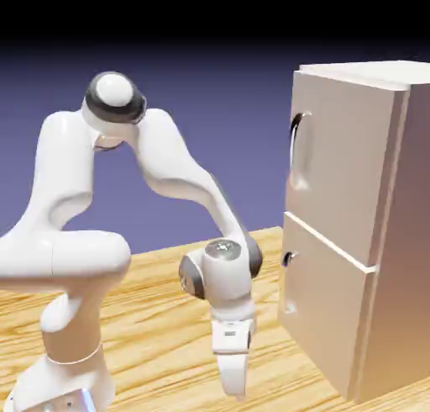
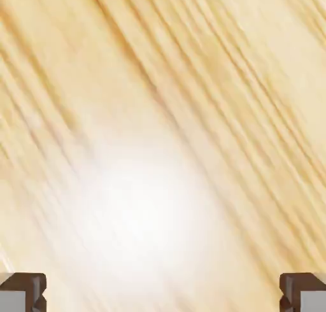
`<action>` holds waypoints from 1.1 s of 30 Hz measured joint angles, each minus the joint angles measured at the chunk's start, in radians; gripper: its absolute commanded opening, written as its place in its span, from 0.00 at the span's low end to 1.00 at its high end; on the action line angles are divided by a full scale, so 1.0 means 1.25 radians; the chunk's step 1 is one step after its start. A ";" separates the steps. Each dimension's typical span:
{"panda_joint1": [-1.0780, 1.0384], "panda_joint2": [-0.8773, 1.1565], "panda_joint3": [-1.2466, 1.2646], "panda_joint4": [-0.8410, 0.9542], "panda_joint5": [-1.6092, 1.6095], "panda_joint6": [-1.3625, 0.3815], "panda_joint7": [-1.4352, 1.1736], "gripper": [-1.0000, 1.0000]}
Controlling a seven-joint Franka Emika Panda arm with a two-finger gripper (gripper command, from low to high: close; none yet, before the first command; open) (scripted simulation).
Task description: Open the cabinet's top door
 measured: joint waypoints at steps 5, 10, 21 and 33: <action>0.141 0.142 -0.145 0.000 0.171 -0.043 -0.094 0.50; 0.282 0.284 -0.290 0.000 0.342 -0.085 -0.189 0.50; 0.553 0.557 -0.568 -0.001 0.669 -0.167 -0.369 0.50; 0.468 0.500 -0.604 0.000 0.685 -0.368 -0.447 0.00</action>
